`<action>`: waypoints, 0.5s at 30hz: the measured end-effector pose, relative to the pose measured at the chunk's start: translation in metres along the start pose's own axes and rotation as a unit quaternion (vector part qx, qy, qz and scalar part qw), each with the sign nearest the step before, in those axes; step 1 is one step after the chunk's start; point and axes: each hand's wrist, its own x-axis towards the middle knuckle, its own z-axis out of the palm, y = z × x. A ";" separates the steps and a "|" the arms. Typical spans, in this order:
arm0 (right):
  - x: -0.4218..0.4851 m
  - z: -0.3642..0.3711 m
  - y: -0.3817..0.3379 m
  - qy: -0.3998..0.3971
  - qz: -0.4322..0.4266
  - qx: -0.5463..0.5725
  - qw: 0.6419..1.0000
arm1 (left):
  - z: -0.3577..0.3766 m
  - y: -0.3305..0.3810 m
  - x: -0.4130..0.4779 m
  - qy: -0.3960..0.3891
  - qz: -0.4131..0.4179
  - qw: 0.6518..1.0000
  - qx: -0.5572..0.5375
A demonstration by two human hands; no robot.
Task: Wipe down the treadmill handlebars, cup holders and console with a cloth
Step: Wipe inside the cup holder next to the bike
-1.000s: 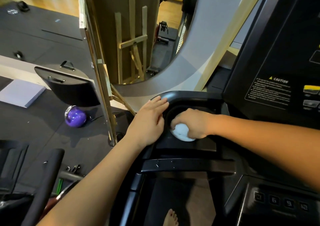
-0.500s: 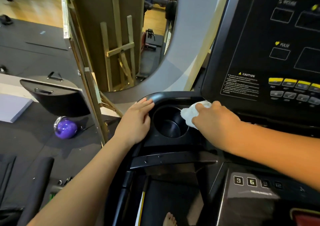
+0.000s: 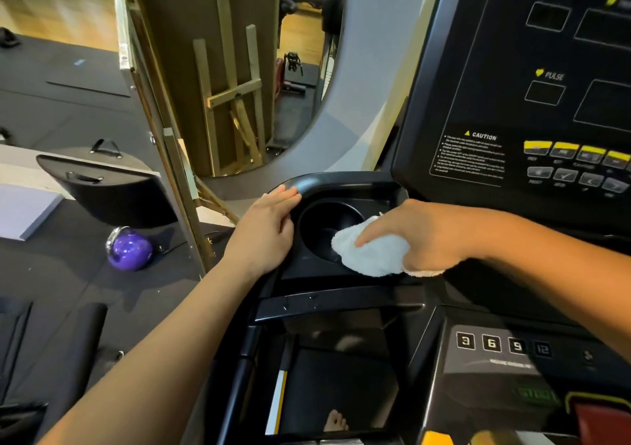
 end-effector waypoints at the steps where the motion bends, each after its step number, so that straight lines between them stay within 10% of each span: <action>1: 0.002 -0.003 0.001 -0.014 -0.001 0.034 0.999 | 0.000 0.000 0.000 0.001 -0.001 1.000 -0.002; 15: 0.021 0.011 0.006 0.031 -0.030 0.063 0.997 | -0.005 0.004 -0.007 0.006 -0.002 1.000 -0.017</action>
